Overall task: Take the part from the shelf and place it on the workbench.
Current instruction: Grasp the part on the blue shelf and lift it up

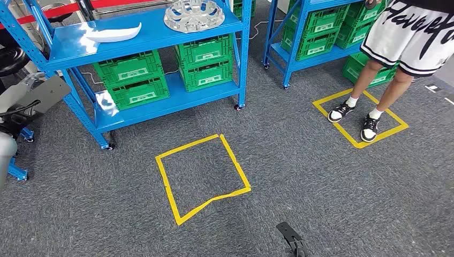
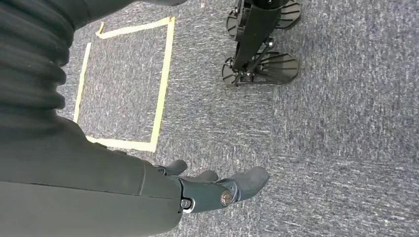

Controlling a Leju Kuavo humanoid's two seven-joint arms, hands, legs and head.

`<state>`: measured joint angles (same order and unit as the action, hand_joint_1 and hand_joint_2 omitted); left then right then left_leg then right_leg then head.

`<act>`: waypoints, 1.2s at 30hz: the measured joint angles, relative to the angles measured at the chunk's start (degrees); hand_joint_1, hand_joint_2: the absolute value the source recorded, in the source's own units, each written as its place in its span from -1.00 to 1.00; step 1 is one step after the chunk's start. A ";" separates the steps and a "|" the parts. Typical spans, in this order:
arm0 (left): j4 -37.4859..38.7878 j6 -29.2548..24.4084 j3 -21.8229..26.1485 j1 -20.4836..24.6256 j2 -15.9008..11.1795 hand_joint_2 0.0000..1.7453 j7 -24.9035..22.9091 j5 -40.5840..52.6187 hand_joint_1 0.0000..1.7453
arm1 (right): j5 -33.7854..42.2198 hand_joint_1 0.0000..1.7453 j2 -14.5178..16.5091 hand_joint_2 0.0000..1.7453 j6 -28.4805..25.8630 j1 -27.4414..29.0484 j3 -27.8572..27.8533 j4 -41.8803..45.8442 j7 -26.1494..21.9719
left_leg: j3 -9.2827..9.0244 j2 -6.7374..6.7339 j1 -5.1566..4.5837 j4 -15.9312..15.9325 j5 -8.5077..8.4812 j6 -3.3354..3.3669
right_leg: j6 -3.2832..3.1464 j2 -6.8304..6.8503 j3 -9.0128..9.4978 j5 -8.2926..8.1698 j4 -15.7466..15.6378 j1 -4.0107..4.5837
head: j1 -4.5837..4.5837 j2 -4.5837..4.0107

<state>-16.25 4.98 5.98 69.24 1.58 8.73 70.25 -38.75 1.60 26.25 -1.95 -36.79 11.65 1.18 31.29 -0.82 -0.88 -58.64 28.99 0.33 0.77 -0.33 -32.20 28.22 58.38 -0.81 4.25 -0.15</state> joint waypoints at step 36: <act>-0.67 -0.20 -3.79 0.51 0.94 -1.00 1.06 -1.30 -1.00 | -0.33 -1.00 0.44 -1.00 0.94 -0.15 -0.63 -0.50 1.29 | 2.51 0.78 -0.64 3.45 -4.99 2.47 | -0.35 -0.63 -1.69 3.56 8.53 -0.15 | -0.47 0.00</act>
<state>-16.92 4.79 2.19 69.75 2.52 9.79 68.95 -39.08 2.03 27.19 -2.10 -37.42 11.15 2.48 33.80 -0.04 -1.52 -55.18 23.99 2.79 0.42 -0.96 -33.89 31.77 66.91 -0.95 3.78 -0.15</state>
